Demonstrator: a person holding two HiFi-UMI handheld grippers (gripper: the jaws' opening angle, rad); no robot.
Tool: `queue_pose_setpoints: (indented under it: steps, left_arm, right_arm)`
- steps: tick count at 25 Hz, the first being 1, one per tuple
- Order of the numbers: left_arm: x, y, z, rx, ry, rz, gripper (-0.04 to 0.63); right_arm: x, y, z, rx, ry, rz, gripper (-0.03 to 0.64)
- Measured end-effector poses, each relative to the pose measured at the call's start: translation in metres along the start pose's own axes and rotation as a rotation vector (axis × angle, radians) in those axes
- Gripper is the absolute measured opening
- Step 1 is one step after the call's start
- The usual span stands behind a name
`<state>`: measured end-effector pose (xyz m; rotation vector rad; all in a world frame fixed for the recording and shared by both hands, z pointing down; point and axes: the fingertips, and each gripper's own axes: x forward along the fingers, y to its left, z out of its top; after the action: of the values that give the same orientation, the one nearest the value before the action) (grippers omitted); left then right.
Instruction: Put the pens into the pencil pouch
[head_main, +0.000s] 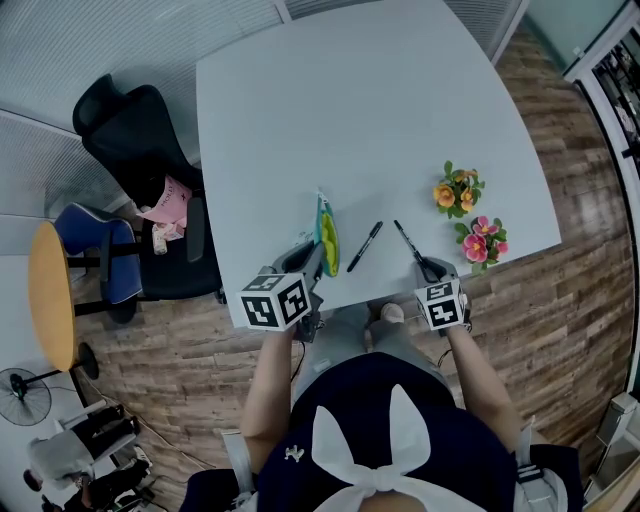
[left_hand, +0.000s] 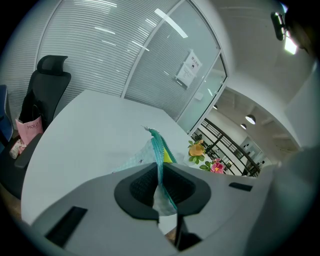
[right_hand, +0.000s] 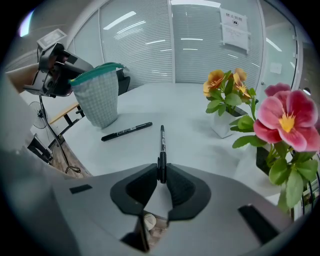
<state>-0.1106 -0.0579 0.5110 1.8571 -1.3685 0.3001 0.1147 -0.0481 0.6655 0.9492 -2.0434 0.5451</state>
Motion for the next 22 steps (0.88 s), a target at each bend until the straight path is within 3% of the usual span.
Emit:
queue_pose_setpoints:
  steps: [22]
  left_arm:
    - [0.0,-0.004,-0.002,0.021,-0.007,0.004,0.046]
  right_arm:
    - [-0.053,0.002,0.06,0.005,-0.202,-0.024,0.063]
